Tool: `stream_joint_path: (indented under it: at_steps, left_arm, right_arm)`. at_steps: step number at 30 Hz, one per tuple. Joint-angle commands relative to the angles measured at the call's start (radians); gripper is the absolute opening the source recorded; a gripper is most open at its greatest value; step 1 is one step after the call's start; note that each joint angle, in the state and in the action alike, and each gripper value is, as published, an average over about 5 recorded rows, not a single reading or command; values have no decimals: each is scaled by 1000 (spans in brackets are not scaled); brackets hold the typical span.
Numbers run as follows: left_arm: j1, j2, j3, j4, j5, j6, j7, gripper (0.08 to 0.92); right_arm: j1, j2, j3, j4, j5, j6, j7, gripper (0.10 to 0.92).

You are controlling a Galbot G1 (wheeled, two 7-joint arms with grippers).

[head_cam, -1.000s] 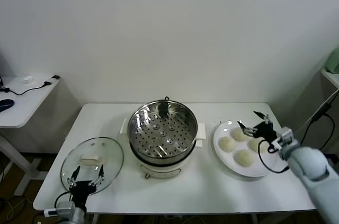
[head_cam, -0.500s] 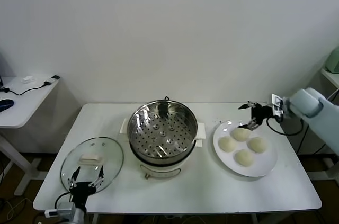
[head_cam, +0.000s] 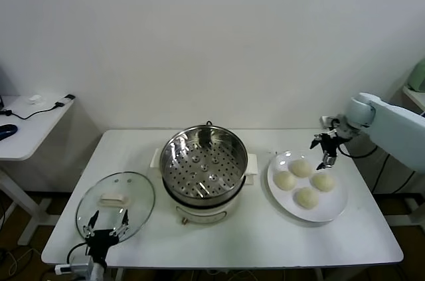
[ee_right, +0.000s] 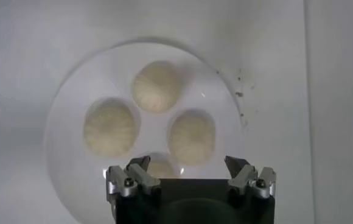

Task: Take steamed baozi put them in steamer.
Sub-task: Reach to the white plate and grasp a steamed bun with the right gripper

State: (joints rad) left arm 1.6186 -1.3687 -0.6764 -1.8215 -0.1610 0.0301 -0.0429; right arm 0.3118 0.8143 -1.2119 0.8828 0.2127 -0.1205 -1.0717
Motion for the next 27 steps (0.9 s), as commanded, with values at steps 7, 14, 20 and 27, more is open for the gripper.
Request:
stream_joint_path:
  at_steps: [7, 14, 20, 27]
  left_arm:
    - [0, -2, -1, 9, 4, -9, -1, 823]
    - [-1, -2, 0, 16, 5, -13, -1, 823]
    - [-2, -2, 2, 18, 4, -13, -1, 823]
    - [-3, -2, 2, 15, 4, -13, -2, 823]
  right_arm:
    - [-138, 121, 94, -169, -47, -15, 52, 823]
    - [-191, 151, 179, -236, -96, 0, 77, 823]
    - [-199, 161, 188, -251, -102, -12, 72, 766]
    - [-197, 167, 195, -248, -94, -23, 60, 623]
